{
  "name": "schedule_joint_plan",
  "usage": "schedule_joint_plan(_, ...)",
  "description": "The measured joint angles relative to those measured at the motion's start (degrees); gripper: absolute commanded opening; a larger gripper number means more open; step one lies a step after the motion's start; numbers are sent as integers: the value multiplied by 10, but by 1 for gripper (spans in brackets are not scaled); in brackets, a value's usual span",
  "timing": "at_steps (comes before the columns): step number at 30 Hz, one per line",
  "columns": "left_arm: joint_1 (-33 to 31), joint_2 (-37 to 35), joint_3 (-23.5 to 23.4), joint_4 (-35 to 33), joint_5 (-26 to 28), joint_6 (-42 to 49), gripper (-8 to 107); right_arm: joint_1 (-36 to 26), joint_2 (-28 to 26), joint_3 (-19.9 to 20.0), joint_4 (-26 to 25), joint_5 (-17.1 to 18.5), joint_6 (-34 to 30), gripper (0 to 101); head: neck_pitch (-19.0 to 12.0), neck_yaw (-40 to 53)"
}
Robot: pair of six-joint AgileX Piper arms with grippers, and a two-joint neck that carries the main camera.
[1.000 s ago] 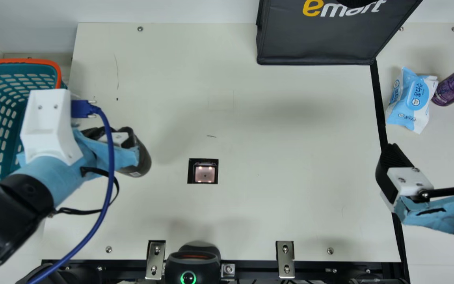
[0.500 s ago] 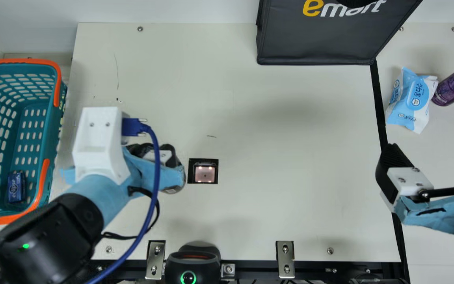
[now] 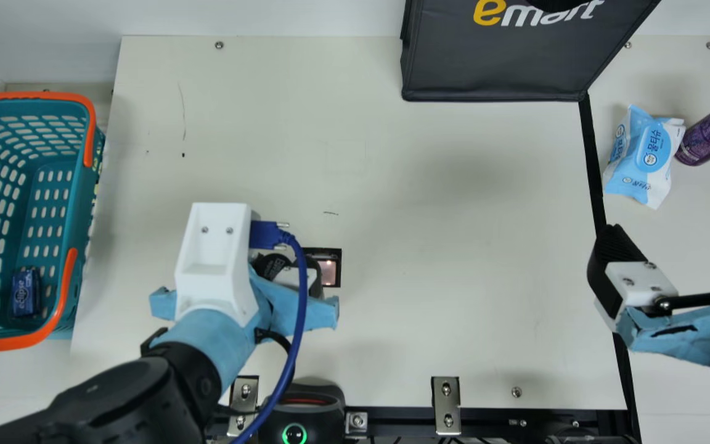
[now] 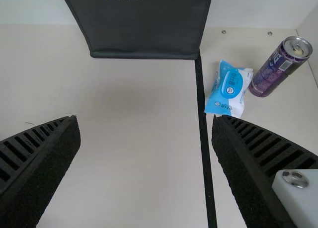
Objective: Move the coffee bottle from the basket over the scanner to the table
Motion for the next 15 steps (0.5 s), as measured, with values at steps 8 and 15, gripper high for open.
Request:
schedule_joint_plan(8, -16, 12, 0, 6, 1, -20, -8, 0, 0, 0, 0, 0, 0, 95, 0, 0)
schedule_joint_plan(15, -1, 38, -7, 26, -28, -24, -8, 0, 0, 0, 0, 0, 0, 95, -1, 0)
